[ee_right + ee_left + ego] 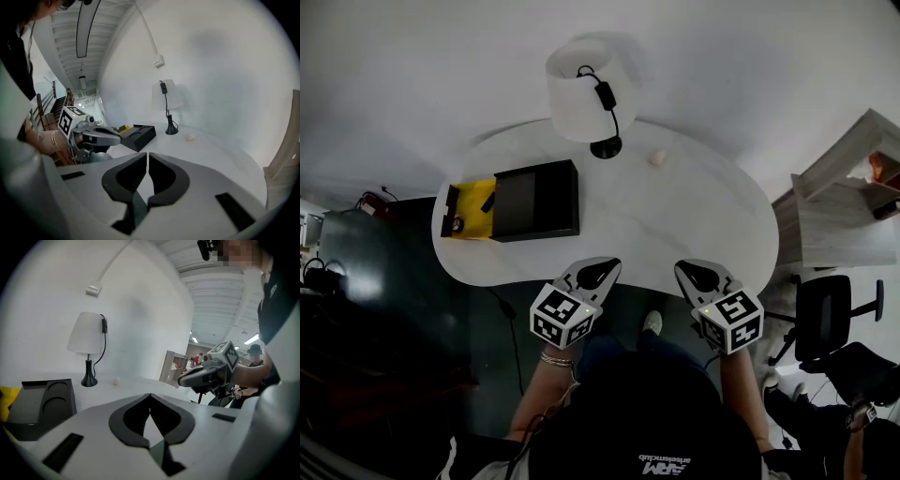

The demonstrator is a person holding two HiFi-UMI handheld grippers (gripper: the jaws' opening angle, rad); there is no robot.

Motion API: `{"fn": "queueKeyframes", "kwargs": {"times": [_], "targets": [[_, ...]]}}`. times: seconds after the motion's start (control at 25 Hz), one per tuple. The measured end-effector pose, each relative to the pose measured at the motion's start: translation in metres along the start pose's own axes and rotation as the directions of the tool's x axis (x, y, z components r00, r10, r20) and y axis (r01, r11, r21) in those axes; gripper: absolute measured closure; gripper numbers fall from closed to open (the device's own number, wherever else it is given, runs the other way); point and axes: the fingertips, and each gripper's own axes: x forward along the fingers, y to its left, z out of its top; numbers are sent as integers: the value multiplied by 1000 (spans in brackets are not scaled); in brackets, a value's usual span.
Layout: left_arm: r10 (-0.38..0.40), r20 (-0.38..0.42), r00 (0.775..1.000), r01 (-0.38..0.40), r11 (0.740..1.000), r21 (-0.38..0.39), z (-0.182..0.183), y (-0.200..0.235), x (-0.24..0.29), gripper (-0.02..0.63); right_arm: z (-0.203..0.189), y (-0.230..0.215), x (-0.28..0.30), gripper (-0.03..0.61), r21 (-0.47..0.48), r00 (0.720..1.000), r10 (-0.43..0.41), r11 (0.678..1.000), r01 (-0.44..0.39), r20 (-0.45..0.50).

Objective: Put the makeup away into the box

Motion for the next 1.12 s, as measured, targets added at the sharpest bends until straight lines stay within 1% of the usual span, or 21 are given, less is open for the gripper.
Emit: {"fn": "queueKeyframes", "kwargs": {"times": [0.28,0.52,0.72,0.92,1.12], "targets": [[32,8,999,-32,999,-5,4,-19,25,597,-12,-26,-25,548,-1,1000,5,1000,-5,2],[17,-20,1000,-16,999,35,10,-27,37,597,-18,-41,-33,548,32,1000,-20,999,20,7],[-2,-39,999,2,1000,22,15,-16,50,597,-13,-52,-30,548,63,999,-41,997,41,-1],[-17,-52,998,19,999,50,29,0,68,597,0,-72,-18,548,63,998,-63,996,64,-21],[-12,-46,999,14,999,47,42,24,83,597,17,-93,0,548,66,997,-67,995,69,-34]]}}
